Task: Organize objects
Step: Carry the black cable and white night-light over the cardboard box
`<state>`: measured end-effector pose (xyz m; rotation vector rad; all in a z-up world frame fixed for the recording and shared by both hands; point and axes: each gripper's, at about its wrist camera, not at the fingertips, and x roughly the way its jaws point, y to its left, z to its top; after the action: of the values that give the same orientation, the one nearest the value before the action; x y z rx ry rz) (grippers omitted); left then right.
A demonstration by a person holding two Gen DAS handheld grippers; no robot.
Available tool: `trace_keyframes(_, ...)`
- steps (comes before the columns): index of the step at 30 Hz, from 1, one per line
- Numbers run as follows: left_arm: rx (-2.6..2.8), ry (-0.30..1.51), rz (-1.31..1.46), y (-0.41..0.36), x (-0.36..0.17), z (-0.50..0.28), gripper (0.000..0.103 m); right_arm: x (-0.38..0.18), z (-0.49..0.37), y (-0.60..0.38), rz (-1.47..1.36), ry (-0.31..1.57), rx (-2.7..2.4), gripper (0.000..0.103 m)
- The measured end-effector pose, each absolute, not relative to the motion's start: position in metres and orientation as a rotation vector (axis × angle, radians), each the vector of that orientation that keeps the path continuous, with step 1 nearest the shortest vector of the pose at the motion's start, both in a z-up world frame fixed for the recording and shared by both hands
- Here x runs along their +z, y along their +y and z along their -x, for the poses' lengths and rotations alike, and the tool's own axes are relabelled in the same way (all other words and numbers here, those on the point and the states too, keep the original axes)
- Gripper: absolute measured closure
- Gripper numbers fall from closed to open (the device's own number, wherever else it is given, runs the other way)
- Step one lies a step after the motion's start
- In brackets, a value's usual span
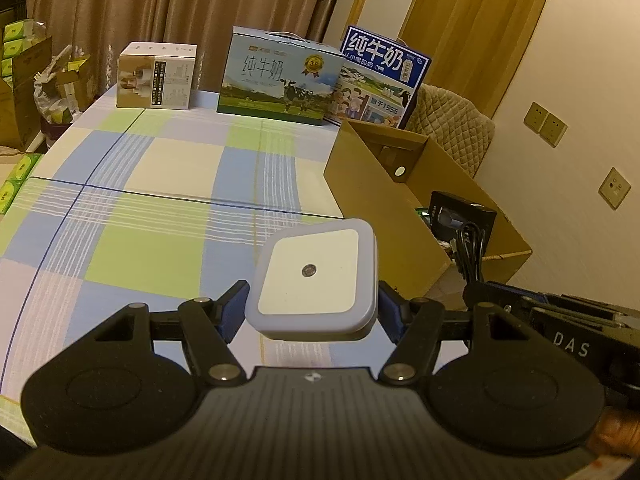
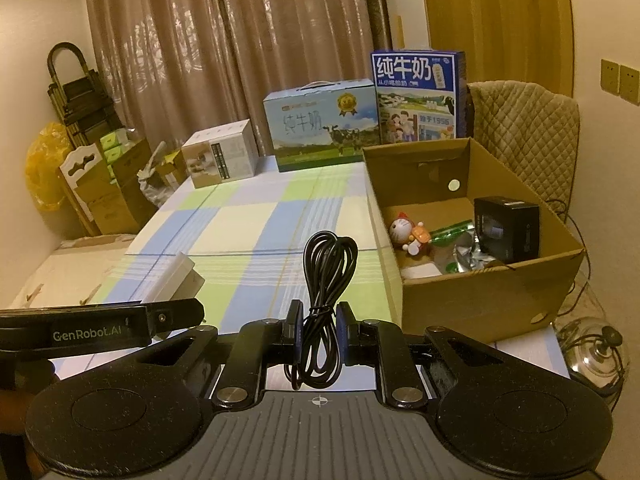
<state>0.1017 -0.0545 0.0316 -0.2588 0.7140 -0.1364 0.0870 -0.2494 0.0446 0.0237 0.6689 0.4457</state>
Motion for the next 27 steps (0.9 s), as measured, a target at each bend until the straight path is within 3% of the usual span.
trace_keyframes(27, -0.291, 0.676, 0.189, -0.139, 0.064, -0.142, 0.041, 0.095, -0.139, -0.335, 0.071, 0.599, 0.333, 0.09)
